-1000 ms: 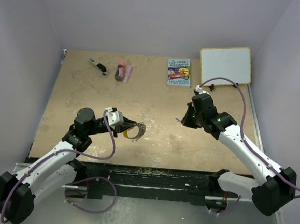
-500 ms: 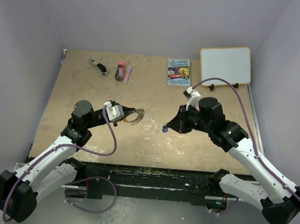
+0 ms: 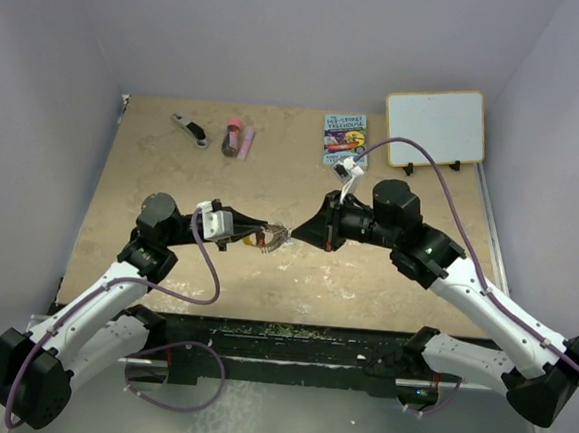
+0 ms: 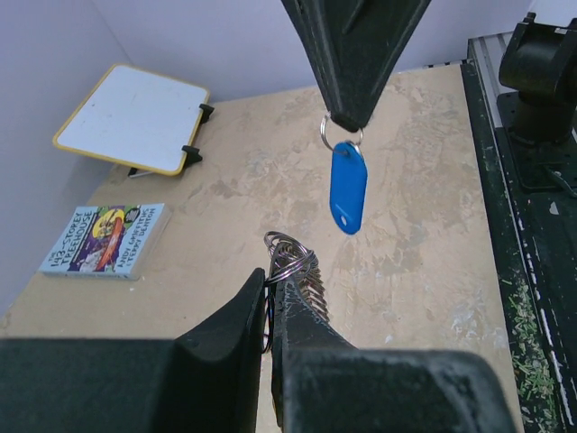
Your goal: Put the keys on the keyring
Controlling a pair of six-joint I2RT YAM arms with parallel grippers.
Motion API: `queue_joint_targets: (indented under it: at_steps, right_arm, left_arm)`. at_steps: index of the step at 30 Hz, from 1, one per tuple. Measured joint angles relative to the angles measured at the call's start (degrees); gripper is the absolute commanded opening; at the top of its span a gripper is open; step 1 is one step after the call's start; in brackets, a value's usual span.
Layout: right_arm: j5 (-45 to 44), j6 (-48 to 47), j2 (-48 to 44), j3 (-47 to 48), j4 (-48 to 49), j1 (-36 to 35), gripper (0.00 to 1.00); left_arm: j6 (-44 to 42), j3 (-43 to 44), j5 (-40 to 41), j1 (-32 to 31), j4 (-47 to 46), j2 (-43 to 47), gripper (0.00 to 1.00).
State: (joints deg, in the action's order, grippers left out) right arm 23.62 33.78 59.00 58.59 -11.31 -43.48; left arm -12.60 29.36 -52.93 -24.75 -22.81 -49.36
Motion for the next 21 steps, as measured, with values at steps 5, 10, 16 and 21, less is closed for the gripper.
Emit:
queue_joint_targets:
  at_steps: [5, 10, 16, 21]
  right_arm:
    - [-0.22, 1.6, 3.41, 0.31, 2.64, -3.5, 0.0]
    - [-1.09, 2.36, 5.2, 0.66, 3.5, -5.86, 0.0]
    - [-2.93, 3.15, 5.55, 1.03, 4.59, -7.17, 0.0]
    - [-4.61, 3.26, 5.97, 1.77, 4.63, -7.52, 0.0]
  left_arm:
    - [0.11, 0.13, -0.04, 0.0, -0.15, 0.22, 0.04]
    - [0.24, 0.13, 0.02, 0.0, -0.11, 1.05, 0.04]
    - [1.09, 0.13, -0.07, 0.0, -0.02, 2.14, 0.04]
    - [1.53, 0.13, -1.14, 0.0, 0.33, 2.99, 0.04]
